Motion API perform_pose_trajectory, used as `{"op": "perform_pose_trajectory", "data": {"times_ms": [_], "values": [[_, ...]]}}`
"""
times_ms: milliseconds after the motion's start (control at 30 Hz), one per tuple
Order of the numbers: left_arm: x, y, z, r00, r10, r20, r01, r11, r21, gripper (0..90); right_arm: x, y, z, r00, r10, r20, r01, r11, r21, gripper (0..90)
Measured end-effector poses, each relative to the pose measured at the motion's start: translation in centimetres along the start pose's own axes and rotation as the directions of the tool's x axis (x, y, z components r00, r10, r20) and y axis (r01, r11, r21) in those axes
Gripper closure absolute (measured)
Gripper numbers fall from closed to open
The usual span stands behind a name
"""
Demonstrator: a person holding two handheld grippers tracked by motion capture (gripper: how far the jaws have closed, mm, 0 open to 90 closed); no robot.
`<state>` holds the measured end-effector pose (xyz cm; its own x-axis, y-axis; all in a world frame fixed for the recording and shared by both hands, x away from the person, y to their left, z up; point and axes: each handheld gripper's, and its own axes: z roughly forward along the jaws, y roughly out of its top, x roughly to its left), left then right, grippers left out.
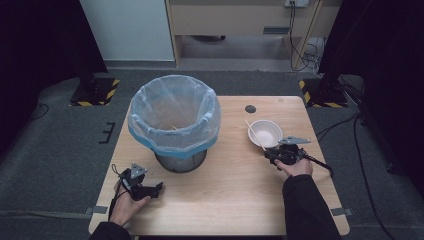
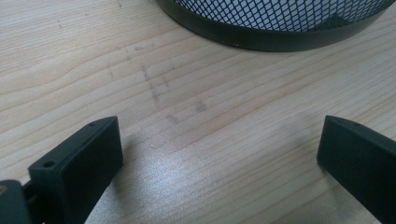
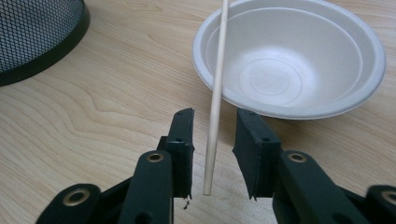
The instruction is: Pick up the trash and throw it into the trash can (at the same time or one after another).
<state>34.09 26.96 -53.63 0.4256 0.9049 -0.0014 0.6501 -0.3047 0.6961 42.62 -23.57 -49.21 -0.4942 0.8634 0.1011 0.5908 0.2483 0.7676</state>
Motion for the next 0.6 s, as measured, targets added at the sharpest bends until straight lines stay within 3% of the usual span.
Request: {"op": "perform_pose_trajectory", "data": {"times_ms": [600], "values": [[0.00,0.00,0.00,1.0000,0.000,0.000,0.000,1.0000,0.000,0.0,-0.13,-0.06,0.51,0.9998,0.020,0.001,-0.020,0.998,0.051,77.1]]}}
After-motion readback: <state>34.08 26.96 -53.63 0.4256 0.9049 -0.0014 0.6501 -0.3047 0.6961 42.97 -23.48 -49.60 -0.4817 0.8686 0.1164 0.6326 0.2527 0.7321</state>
